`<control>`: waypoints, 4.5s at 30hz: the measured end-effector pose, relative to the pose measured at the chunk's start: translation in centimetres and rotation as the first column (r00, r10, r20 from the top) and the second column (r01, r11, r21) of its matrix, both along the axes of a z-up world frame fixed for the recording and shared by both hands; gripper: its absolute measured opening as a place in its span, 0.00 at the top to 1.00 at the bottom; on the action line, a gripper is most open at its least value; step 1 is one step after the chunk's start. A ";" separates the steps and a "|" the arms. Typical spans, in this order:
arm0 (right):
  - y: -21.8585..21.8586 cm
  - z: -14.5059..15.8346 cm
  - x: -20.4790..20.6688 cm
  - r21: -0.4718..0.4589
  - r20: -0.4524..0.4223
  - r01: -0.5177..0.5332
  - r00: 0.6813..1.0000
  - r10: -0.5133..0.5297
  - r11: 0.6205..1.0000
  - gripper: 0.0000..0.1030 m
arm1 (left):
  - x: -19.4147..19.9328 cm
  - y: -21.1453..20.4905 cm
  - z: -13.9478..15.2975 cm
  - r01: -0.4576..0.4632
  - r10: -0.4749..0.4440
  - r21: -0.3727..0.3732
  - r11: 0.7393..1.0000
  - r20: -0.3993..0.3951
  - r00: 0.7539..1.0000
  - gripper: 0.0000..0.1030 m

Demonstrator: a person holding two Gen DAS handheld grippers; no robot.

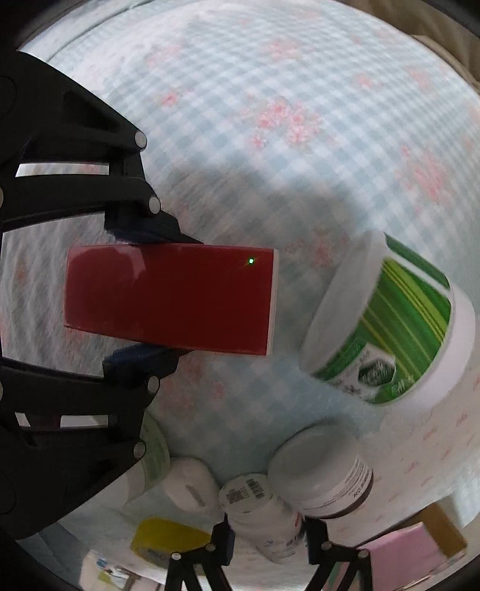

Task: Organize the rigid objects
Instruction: 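Grasp the red box with the left tool while the right tool grasps the white pill bottle, then carry the red box with the left tool while the right tool carries the pill bottle to the cardboard box, then open both tools to release the red box and pill bottle into the box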

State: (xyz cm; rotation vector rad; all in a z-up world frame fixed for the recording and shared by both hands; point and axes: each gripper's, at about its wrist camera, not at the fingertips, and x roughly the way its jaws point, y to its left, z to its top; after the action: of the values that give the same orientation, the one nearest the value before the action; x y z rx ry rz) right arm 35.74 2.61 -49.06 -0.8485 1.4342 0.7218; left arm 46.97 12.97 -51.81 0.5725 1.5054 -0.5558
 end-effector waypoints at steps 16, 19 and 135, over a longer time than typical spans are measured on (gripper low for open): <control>0.8 0.7 -2.0 -0.023 0.055 0.034 0.998 -0.032 0.999 0.53 | -2.0 1.0 2.7 -0.022 0.024 -0.025 0.999 0.049 0.999 0.63; -0.1 2.5 -2.1 -0.014 0.068 0.062 0.996 -0.061 0.998 0.53 | -2.8 1.3 4.1 -0.029 0.032 -0.042 0.999 0.069 0.997 0.63; -45.9 11.7 2.4 0.190 -0.107 0.839 0.534 -0.839 0.510 0.00 | -9.6 -42.6 13.0 -0.301 0.311 -0.152 0.942 0.048 0.949 0.00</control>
State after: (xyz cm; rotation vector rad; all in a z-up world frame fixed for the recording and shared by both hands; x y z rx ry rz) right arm 38.10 -43.31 -37.33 0.1061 1.5100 0.0968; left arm 37.37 -29.62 -38.82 0.2369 1.4385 -0.3920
